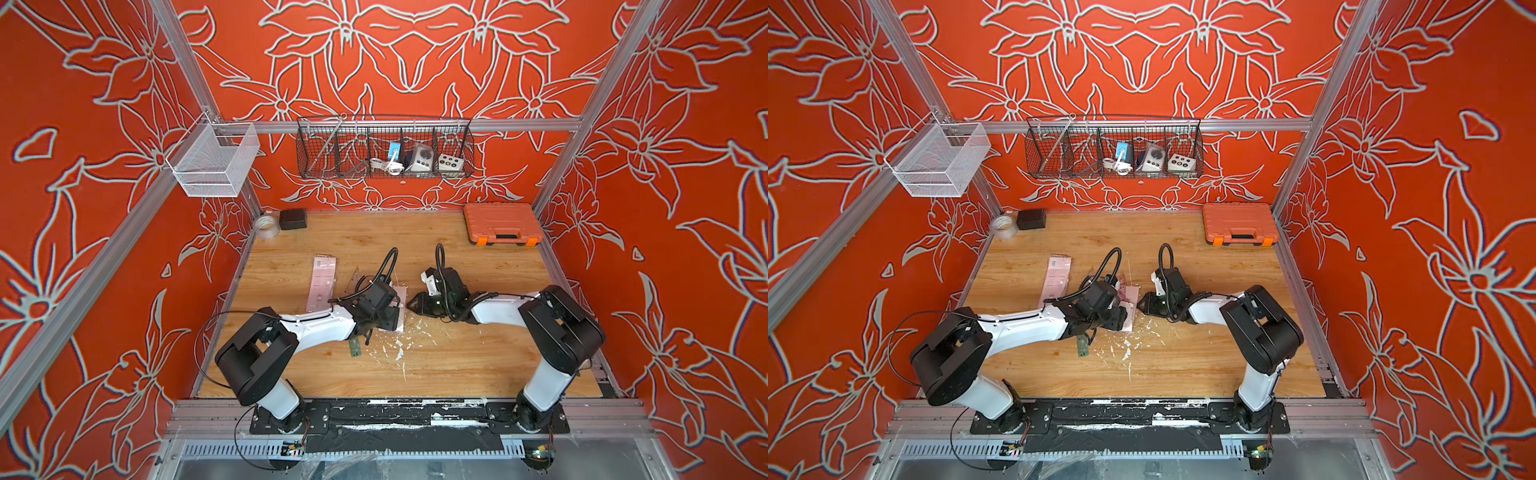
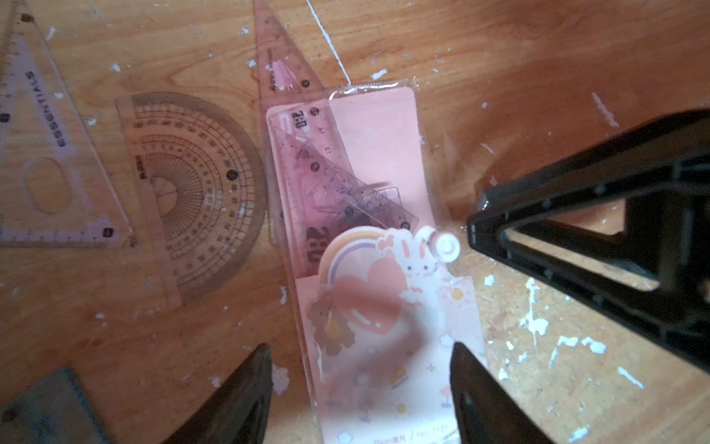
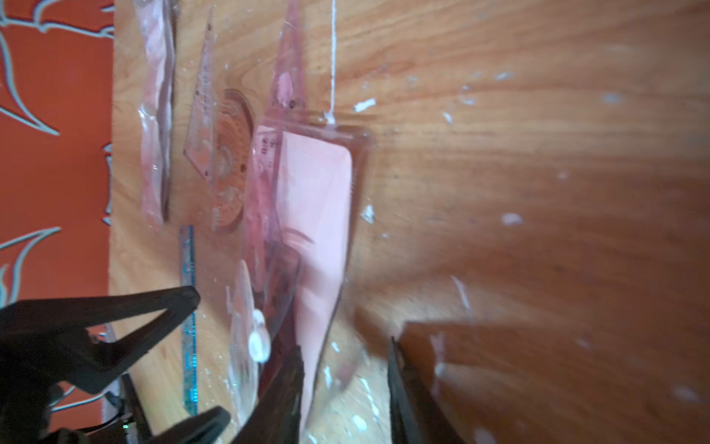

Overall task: Open the ruler set and take out the ruler
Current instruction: Pick up the ruler set bag from the center of the board.

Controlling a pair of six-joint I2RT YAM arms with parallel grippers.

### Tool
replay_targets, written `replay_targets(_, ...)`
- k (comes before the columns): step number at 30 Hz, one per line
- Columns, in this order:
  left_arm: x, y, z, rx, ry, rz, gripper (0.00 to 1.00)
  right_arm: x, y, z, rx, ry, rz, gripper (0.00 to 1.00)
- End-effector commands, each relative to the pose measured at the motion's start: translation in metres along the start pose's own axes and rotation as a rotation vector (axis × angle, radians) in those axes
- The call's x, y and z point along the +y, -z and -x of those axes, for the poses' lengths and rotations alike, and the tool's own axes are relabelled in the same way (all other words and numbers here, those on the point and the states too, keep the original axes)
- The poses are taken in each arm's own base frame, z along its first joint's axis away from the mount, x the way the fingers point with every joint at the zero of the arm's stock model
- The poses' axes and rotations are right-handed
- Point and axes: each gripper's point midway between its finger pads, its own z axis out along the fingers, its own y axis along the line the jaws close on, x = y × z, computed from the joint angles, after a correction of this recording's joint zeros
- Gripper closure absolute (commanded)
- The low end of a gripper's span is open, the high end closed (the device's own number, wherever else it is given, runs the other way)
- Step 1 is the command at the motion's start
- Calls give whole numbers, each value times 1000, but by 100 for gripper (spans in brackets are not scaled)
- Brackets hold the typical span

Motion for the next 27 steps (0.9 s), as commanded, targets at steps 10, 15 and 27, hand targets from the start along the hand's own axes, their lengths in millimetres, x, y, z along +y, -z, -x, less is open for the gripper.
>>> replay_targets(10, -2, 34, 14, -105, -7, -51, 1, 7, 17, -4, 10, -28, -4, 100)
replay_targets(15, -12, 52, 25, -116, -9, -109, 1, 33, 39, -2, -20, -10, 95, 100)
replay_targets(27, -31, 47, 28, -25, -37, -165, 15, 59, 92, 6, -125, 56, 107, 100)
